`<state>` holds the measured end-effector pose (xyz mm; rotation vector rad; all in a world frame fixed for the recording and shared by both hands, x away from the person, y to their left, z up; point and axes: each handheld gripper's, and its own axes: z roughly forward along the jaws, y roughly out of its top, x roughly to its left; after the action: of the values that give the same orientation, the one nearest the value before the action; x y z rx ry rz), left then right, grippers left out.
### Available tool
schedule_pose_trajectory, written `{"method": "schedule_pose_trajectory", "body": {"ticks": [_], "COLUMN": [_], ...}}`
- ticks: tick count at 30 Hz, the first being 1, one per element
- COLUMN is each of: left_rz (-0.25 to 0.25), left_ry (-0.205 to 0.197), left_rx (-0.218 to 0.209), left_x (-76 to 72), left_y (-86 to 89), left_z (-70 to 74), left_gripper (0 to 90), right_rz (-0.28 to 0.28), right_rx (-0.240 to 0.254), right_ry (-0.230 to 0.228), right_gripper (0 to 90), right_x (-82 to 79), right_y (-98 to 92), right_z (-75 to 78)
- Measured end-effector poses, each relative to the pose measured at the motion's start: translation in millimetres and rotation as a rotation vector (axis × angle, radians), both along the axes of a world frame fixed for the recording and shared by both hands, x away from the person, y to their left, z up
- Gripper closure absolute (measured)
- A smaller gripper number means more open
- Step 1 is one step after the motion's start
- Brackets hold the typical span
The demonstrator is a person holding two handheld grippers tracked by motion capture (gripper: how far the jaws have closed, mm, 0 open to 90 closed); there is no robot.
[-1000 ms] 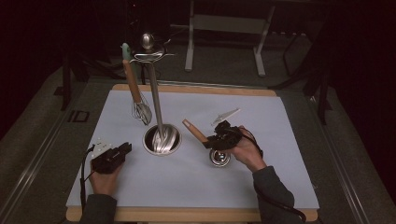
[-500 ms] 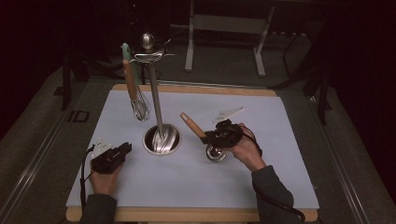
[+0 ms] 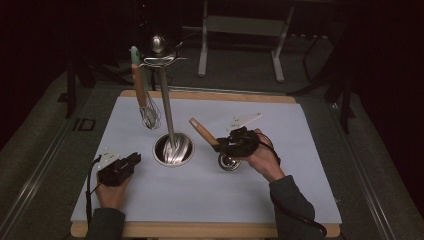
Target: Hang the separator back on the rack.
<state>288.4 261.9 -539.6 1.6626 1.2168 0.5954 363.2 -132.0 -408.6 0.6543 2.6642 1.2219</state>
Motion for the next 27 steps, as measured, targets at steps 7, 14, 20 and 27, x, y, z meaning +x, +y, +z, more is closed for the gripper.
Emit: {"method": "schedule_pose_trajectory", "body": {"ticks": [7, 14, 20, 27], "left_rz": [0.000, 0.000, -0.001, -0.001], "left_ry": [0.002, 0.002, 0.002, 0.000], "left_rx": [0.000, 0.003, 0.000, 0.001], "left_x": [0.2, 0.1, 0.2, 0.1], "left_y": [0.3, 0.1, 0.2, 0.1], "left_z": [0.0, 0.0, 0.0, 0.0], "left_gripper": [78.8, 78.8, 78.8, 78.8], "right_rz": [0.038, 0.051, 0.069, 0.080], "right_rx": [0.020, 0.049, 0.046, 0.054], "right_ry": [-0.037, -0.062, -0.086, -0.107], "right_gripper": [70.1, 70.1, 70.1, 70.1], "right_x": [-6.0, -9.9, -12.9, -14.9], "right_y": [1.9, 4.0, 7.3, 7.7], "right_z": [7.7, 16.1, 22.6, 28.6]}}
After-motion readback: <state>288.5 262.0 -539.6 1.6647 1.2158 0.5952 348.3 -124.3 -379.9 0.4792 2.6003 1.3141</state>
